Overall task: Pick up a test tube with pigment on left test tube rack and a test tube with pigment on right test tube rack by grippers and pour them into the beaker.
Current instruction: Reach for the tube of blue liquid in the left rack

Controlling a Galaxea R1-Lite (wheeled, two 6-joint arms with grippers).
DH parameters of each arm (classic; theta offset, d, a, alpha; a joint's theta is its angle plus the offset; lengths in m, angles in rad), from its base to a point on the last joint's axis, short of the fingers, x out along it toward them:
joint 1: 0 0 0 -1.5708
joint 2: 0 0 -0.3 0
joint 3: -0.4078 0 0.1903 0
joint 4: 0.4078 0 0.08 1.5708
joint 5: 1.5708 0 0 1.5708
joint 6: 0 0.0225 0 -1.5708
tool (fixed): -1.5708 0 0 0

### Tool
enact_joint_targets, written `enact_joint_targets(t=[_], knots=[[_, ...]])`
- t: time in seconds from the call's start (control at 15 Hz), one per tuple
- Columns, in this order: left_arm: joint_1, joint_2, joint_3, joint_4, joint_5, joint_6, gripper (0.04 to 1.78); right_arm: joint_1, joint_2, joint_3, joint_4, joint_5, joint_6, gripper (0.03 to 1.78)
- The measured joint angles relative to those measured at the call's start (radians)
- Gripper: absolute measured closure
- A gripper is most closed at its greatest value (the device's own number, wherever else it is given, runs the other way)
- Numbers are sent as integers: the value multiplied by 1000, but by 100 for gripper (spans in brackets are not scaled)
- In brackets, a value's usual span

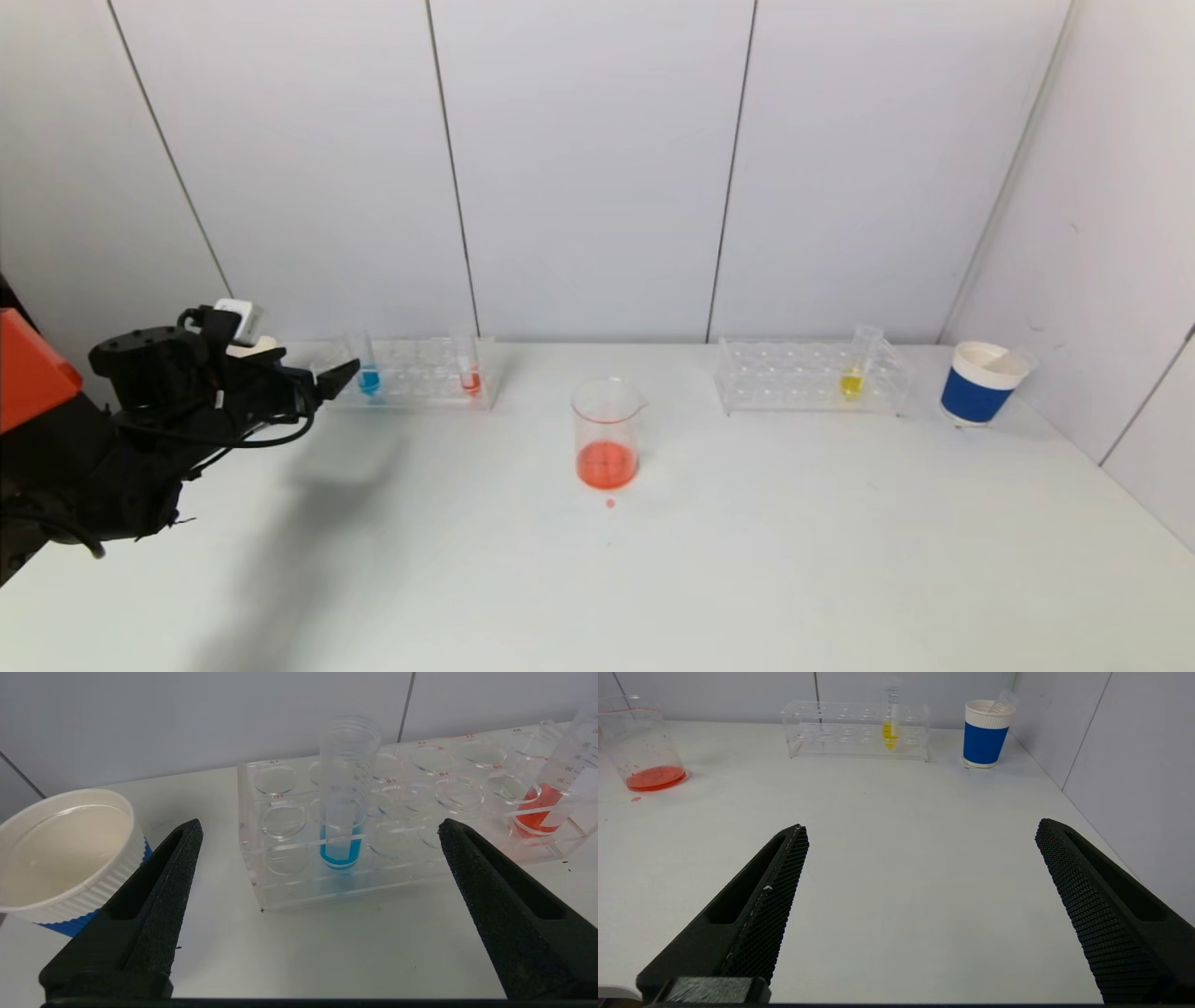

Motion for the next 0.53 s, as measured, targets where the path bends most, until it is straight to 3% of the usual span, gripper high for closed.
enact_joint_targets(t=[0.53], knots=[[-23, 63, -81, 30, 7, -1, 6, 0, 0, 0, 0, 0, 0, 4]])
